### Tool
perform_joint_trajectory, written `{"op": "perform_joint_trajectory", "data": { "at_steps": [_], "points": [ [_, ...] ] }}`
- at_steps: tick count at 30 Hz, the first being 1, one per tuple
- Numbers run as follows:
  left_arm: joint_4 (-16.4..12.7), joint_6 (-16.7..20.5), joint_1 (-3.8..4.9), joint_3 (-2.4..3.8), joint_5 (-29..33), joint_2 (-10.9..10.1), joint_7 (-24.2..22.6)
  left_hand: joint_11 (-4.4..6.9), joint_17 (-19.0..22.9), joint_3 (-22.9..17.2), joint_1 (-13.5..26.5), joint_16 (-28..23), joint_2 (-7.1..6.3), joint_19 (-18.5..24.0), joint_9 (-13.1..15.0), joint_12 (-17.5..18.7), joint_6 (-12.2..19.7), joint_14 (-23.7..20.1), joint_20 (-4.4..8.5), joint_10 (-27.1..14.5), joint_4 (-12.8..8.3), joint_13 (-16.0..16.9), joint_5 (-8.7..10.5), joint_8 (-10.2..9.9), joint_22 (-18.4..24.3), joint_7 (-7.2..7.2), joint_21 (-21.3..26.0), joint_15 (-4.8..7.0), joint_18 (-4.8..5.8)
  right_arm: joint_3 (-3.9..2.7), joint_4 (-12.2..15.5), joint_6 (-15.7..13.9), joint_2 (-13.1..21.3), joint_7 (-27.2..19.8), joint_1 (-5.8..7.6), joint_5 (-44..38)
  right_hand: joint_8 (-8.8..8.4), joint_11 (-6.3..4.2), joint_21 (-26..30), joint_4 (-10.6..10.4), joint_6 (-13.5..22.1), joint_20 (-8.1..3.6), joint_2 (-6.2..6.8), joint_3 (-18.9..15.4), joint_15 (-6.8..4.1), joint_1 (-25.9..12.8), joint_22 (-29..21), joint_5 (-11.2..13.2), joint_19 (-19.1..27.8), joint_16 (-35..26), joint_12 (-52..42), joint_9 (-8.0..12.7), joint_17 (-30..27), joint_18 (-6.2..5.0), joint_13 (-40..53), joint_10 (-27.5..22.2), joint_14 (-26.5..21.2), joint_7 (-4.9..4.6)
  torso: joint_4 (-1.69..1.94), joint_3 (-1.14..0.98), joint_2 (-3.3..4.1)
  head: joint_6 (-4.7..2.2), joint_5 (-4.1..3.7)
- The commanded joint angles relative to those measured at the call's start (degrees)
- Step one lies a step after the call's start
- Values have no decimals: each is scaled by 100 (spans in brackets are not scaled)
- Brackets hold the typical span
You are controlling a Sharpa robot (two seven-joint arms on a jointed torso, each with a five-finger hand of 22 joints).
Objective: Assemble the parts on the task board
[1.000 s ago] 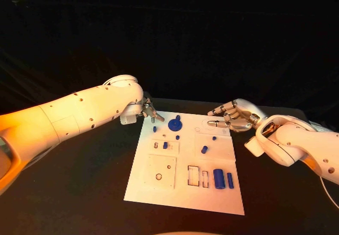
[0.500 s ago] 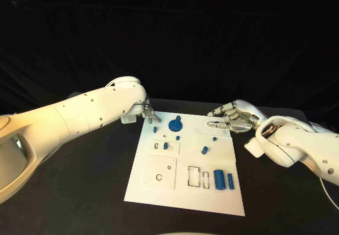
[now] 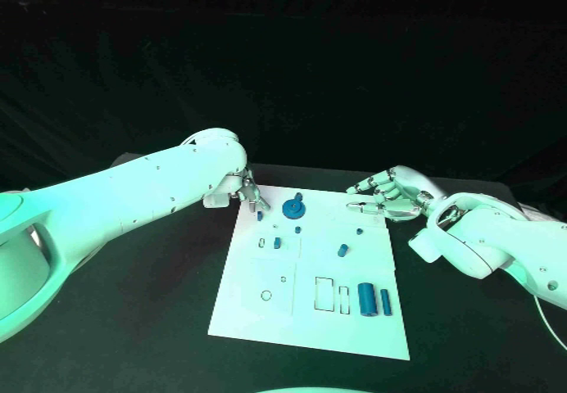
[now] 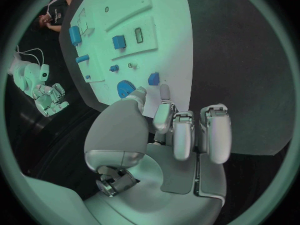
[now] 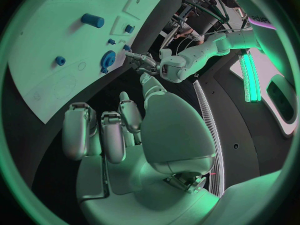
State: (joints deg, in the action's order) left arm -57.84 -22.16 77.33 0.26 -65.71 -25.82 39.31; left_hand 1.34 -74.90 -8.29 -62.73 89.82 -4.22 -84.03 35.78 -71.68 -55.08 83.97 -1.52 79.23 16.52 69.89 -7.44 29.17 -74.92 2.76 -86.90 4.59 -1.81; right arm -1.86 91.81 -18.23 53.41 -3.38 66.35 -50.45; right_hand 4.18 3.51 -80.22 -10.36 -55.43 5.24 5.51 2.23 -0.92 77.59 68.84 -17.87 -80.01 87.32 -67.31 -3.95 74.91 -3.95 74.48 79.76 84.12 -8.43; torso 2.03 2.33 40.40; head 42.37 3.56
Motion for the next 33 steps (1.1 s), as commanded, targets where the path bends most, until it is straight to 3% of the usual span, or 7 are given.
{"op": "perform_joint_trajectory", "data": {
  "at_steps": [1, 33],
  "points": [
    [-8, -233, -5, -3, 136, 25, -76, 5, -1510, 31, -95, 18, 10, -433, 1, -35, -46, 603, -9, 27, -15, 12, -23, 40, -1124, -12, -21, 14, 80, 0, -3, 84, -10, -31, -6, -30, 18, -32, 32, 6, -41, -23, -31, -35, -12, -48, 3, -31, 22, -19, 12, -9, 1079, -37, -2, 14, 480, 16, -1, 0, -1, -8, 4],
    [83, -318, -42, -11, 181, 87, -43, 50, -1510, -218, -726, 18, 247, -427, 15, -33, -90, 603, 31, 56, -210, 10, -26, 2, -1124, -61, -14, 52, 78, 1, -16, 103, -26, -41, -18, -31, 18, -32, 32, 6, -41, -23, -31, -35, -12, -48, 3, -31, 22, -19, 12, -9, 1079, -37, -2, 14, 480, 16, -6, 1, 3, 2, 9]
  ]
}}
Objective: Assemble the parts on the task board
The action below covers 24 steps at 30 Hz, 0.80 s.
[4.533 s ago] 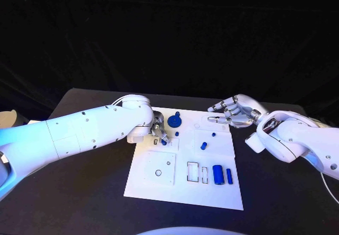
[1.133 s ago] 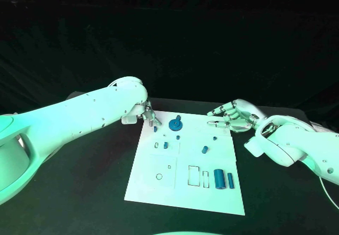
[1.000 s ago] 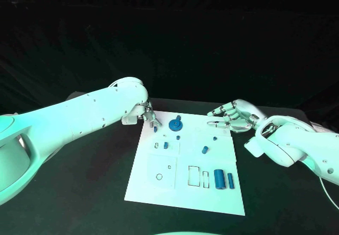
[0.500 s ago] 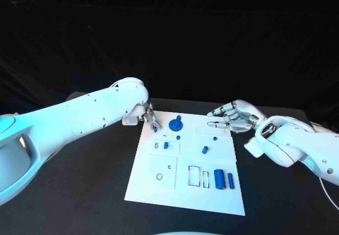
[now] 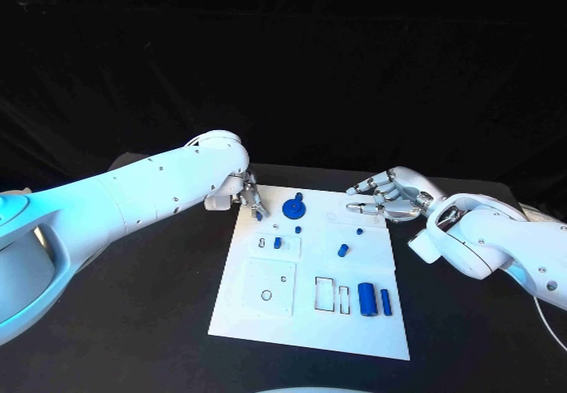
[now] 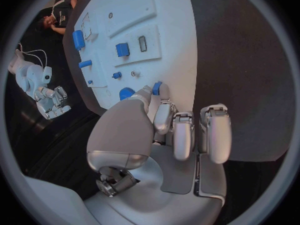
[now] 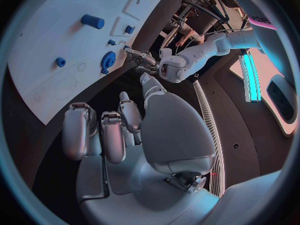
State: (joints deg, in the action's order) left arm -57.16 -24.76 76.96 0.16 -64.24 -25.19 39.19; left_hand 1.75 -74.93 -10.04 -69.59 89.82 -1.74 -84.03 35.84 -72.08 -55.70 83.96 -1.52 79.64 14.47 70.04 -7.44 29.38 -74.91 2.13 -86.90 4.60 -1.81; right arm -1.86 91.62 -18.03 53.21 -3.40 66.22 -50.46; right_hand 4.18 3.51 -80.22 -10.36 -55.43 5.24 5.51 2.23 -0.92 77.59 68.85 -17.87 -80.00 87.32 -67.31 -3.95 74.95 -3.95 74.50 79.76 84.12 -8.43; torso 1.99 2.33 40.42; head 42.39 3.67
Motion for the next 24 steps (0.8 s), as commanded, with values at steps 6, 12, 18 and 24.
{"op": "perform_joint_trajectory", "data": {
  "at_steps": [6, 12, 18, 24],
  "points": [
    [62, -51, -16, -2, 74, 48, -28, 10, -1507, -104, -71, 18, 44, -426, 9, 14, -23, 604, 33, 13, 0, -11, -32, -31, -1125, 2, -13, 53, 78, 0, -1, 90, -6, -39, -7, -30, 18, -32, 32, 6, -41, -23, -31, -35, -12, -48, 3, -31, 22, -19, 12, -9, 1076, -37, -3, 14, 480, 15, 0, 0, 0, 8, -7],
    [104, -58, -19, -5, 157, 58, -54, 38, -1507, -573, -482, 18, 118, -419, 7, 42, 46, 604, 56, -8, -233, -27, -150, -86, -1112, -27, 1, 80, 73, 1, -5, 100, -9, -40, -10, -30, 18, -32, 32, 6, -41, -23, -31, -35, -12, -48, 3, -31, 22, -19, 12, -9, 1076, -37, -3, 14, 480, 15, 1, -3, -2, 13, -7],
    [106, 106, -26, -9, 263, 49, -172, -2, -1507, -1647, -707, 18, -77, -408, 69, 105, 102, 604, 44, -25, -622, -70, -639, -85, -1093, 58, 23, 33, 67, 1, -15, 111, -15, -40, -19, -29, 18, -32, 32, 6, -41, -23, -31, -35, -12, -48, 3, -31, 22, -19, 12, -9, 1076, -37, -3, 14, 480, 15, 0, -4, -10, 26, -9],
    [-26, 493, -35, -10, 510, -39, -339, -10, -1507, -2537, -320, 18, -361, -404, 233, 103, 90, 604, 16, 22, -847, -72, -740, 48, -1087, 54, 37, 21, 64, 3, -23, 124, -16, -36, -29, -24, 20, -35, 30, 10, -49, -25, -44, -39, -14, -43, 8, -40, 18, -10, -18, -9, 1090, -35, 13, 30, 484, 18, 6, -5, -24, 18, -14]
  ]
}}
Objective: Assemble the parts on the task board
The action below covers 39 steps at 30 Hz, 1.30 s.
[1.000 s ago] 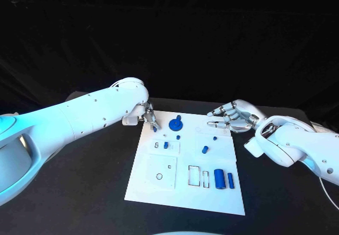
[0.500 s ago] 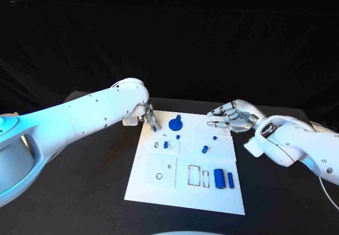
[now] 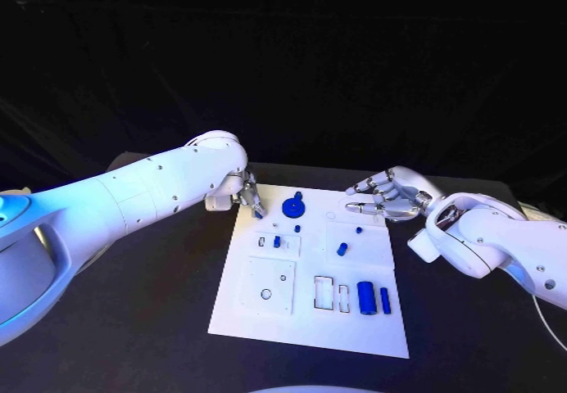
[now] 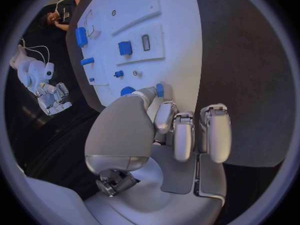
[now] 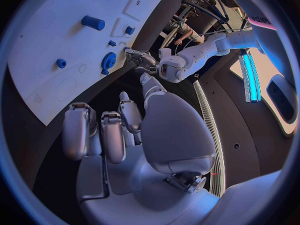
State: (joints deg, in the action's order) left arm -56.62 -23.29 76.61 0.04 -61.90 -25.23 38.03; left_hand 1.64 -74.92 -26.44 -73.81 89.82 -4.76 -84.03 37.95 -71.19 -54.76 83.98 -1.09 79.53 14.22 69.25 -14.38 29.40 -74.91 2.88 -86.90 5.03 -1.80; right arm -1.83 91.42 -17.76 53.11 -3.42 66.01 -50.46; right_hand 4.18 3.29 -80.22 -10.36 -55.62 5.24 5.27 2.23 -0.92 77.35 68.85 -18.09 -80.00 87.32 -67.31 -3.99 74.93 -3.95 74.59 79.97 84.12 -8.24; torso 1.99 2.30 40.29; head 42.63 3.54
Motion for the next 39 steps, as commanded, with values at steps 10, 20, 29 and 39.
{"op": "perform_joint_trajectory", "data": {
  "at_steps": [10, 20, 29, 39],
  "points": [
    [-970, 820, 1, -8, 545, -535, -118, 8, -1508, -1181, 324, 18, -132, -413, 127, 21, -7, 602, -15, 55, -934, -7, -75, 148, -1106, -39, 26, -12, 67, 10, -20, 111, 5, -15, -17, -5, 21, -14, 30, 7, -33, -25, -23, -42, -15, -23, 9, -17, 17, -10, -21, -5, 1092, -35, 5, 11, 484, -1, 43, -12, -61, 33, -13],
    [-1939, 1316, -97, -155, 181, -1095, -106, 22, -1508, -1313, 423, 18, -181, -422, 185, -36, -16, 602, -3, 95, -999, 48, -71, 210, -1125, -54, 13, -2, 71, 22, -40, 128, 10, -8, -38, 2, 21, -14, 30, 7, -33, -25, -23, -42, -15, -23, 9, -17, 17, -10, -21, -5, 1092, -35, 5, 11, 484, -1, 89, 1, -86, 106, -13],
    [-2351, 1545, -297, -195, -420, -1308, -209, 33, -1508, -1370, 469, 18, -249, -436, 212, -70, -25, 602, 4, 125, -1050, 80, -62, 241, -1153, -67, -11, 4, 79, 25, -45, 135, 10, -10, -60, 5, 21, -14, 30, 7, -33, -25, -23, -42, -15, -23, 9, -17, 17, -10, -21, -5, 1092, -35, 5, 11, 484, -1, 123, 22, -106, 161, -15],
    [-2490, 1504, -421, -203, -576, -1314, -293, 34, -1508, -1376, 472, 18, -258, -439, 215, -77, -28, 602, 5, 130, -1057, 86, -60, 245, -1159, -69, -15, 4, 81, 26, -60, 145, -3, -19, -99, 7, 21, -14, 30, 7, -33, -25, -23, -42, -15, -23, 9, -17, 17, -10, -21, -5, 1092, -35, 5, 11, 484, -1, 105, 8, -97, 194, 6]
  ]
}}
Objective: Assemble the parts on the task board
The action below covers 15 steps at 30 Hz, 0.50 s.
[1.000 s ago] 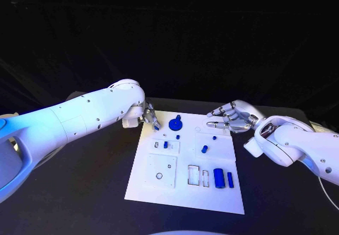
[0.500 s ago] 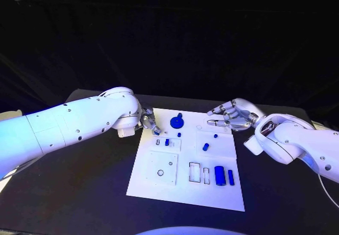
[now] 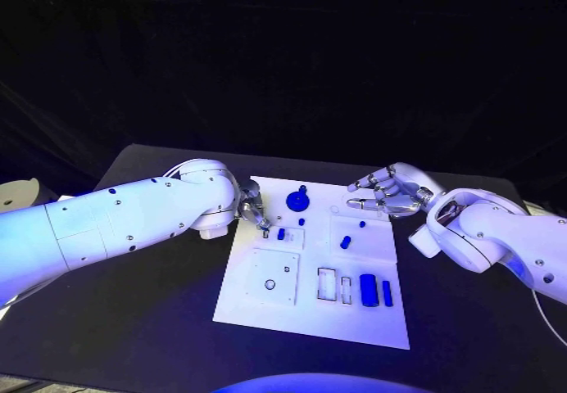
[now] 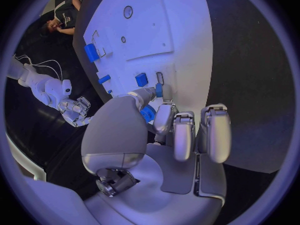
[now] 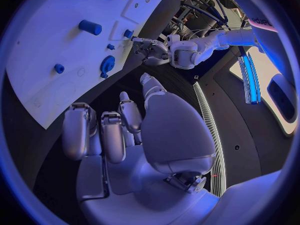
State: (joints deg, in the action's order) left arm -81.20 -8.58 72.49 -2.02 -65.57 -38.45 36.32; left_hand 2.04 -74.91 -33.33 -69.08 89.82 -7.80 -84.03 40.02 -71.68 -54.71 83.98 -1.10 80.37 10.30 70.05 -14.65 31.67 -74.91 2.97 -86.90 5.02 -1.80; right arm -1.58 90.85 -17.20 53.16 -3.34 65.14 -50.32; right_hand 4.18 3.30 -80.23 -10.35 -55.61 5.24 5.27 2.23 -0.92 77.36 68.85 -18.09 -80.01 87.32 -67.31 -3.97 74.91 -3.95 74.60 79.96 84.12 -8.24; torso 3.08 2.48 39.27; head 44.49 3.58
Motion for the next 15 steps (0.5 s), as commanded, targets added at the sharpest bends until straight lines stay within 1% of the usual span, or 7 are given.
{"op": "perform_joint_trajectory", "data": {
  "at_steps": [1, 4, 15],
  "points": [
    [-30, 1, -12, 3, -207, 12, -126, -6, -1509, -687, 1, 18, 43, -439, 10, -26, -33, 602, 5, 46, -667, 5, -33, 19, -1159, -78, -15, 5, 81, 0, -5, 89, -10, -28, -14, -6, 21, -14, 30, 7, -33, -25, -23, -42, -15, -24, 9, -18, 17, -10, -21, -8, 1094, -35, 4, 11, 484, -1, -2, -8, 5, 13, 0],
    [-10, -84, -20, 3, -176, 28, -134, -6, -1509, -689, 8, 18, 32, -439, 12, -28, -35, 602, 6, 49, -671, 5, -30, 21, -1160, -79, -16, 5, 81, 0, -10, 87, -17, -31, -19, -6, 21, -14, 30, 7, -33, -25, -23, -42, -15, -24, 9, -18, 17, -10, -21, -8, 1094, -35, 4, 11, 484, -1, 4, -9, 6, 19, 3],
    [62, -383, -40, 1, -134, 82, -92, -6, -1509, -685, 25, 18, 2, -436, 14, -12, -38, 602, 6, 46, -682, -14, -22, 22, -1154, -80, -10, 4, 79, 0, -14, 90, -25, -36, -25, -5, 21, -14, 30, 7, -33, -25, -23, -42, -15, -24, 9, -18, 17, -10, -21, -8, 1094, -35, 4, 11, 484, -1, -2, -14, 5, 49, 1]
  ]
}}
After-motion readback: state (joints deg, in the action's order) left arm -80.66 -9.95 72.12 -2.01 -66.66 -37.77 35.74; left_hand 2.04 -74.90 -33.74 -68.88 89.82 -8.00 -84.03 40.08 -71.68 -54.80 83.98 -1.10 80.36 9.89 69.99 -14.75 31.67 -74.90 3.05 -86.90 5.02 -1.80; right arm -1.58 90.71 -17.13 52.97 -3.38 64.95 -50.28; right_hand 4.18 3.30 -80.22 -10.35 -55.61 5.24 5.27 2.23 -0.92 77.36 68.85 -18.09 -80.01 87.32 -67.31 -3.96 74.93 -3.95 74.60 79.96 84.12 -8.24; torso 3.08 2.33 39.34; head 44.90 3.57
